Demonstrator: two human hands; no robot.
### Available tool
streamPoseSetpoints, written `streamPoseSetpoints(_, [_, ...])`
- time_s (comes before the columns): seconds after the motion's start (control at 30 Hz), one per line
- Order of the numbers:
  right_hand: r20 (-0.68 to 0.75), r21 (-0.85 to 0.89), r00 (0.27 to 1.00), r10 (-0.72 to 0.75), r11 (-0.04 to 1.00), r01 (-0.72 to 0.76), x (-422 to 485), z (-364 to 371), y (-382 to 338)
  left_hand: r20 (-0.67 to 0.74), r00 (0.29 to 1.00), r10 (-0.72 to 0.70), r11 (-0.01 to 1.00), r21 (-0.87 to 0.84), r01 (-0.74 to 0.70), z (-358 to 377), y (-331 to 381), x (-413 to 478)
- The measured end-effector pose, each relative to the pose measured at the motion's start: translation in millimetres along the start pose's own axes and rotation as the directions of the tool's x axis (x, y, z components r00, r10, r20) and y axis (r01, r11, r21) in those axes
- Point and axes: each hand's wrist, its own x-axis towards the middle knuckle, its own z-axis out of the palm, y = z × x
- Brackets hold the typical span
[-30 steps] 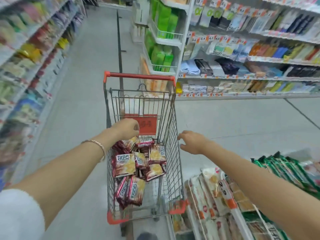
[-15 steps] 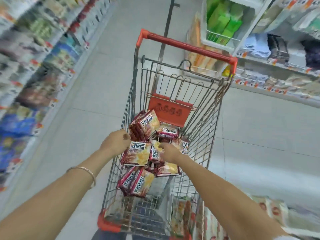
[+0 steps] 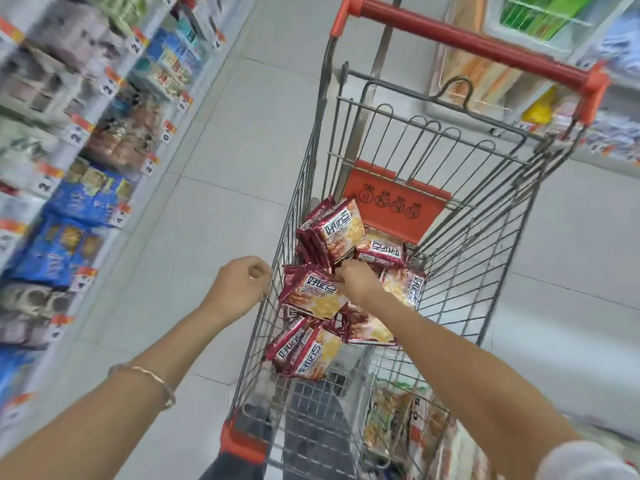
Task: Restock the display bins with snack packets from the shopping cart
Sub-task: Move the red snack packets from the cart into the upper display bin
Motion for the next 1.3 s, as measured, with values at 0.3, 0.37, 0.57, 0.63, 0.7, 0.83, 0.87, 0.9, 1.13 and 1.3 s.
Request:
streamPoseSetpoints(0.3, [0.260, 0.477, 0.932, -0.254, 0.873, 0.105, -79.7, -166.7, 40.0, 0.323, 0.937, 0.132, 0.989, 0.014, -0.144, 37.5, 68.6, -3.1])
streamPoseSetpoints(0.37, [0.269, 0.548, 0.923, -0.276, 0.832, 0.089, -89.3, -179.3, 37.2, 0.457, 0.887, 0.065, 0.997, -0.074, -0.034, 45.9, 72.6, -1.2])
streamPoseSetpoints(0.57, [0.228, 0.937, 0.873, 0.431, 0.145, -0.317, -52.4, -69.2, 78.0, 0.150, 0.987, -0.063, 0.987, -0.135, 0.084, 68.0, 26.0, 19.9])
streamPoseSetpoints(0.63, [0.483, 0.840, 0.672, 0.561, -0.080, -0.537, -47.6, -14.2, 79.9, 0.050, 0.996, -0.074, 0.997, 0.042, 0.072, 71.3, 9.1, 22.4])
streamPoseSetpoints(0.7, [0.708, 0.698, 0.557, 0.434, -0.312, -0.644, -48.9, 40.6, 71.0, 0.031, 0.996, -0.087, 0.987, 0.135, 0.082, 75.2, -6.2, 25.5])
streamPoseSetpoints(0.83, [0.788, 0.614, 0.538, 0.300, -0.446, -0.651, -31.5, 102.9, 47.5, 0.022, 0.996, -0.088, 0.989, 0.119, 0.085, 82.3, -22.5, 25.2])
streamPoseSetpoints(0.87, [0.753, 0.649, 0.593, 0.286, -0.472, -0.596, -29.2, 96.1, 38.2, 0.013, 0.996, -0.089, 0.992, 0.087, 0.088, 85.0, -23.4, 23.9])
streamPoseSetpoints(0.9, [0.716, 0.684, 0.625, 0.310, -0.492, -0.539, -27.4, 88.4, 30.5, 0.009, 0.996, -0.093, 0.993, 0.069, 0.092, 86.1, -23.3, 22.7])
streamPoseSetpoints(1.13, [0.710, 0.611, 0.659, 0.249, -0.682, -0.401, -27.5, 65.4, 44.0, 0.007, 0.986, -0.168, 0.986, 0.019, 0.168, 89.5, -30.1, 27.9])
streamPoseSetpoints(1.3, [0.641, 0.678, 0.723, 0.256, -0.630, -0.378, -66.7, 33.2, 71.3, 0.077, 0.953, -0.292, 0.953, -0.062, 0.297, 92.4, -21.3, 23.8])
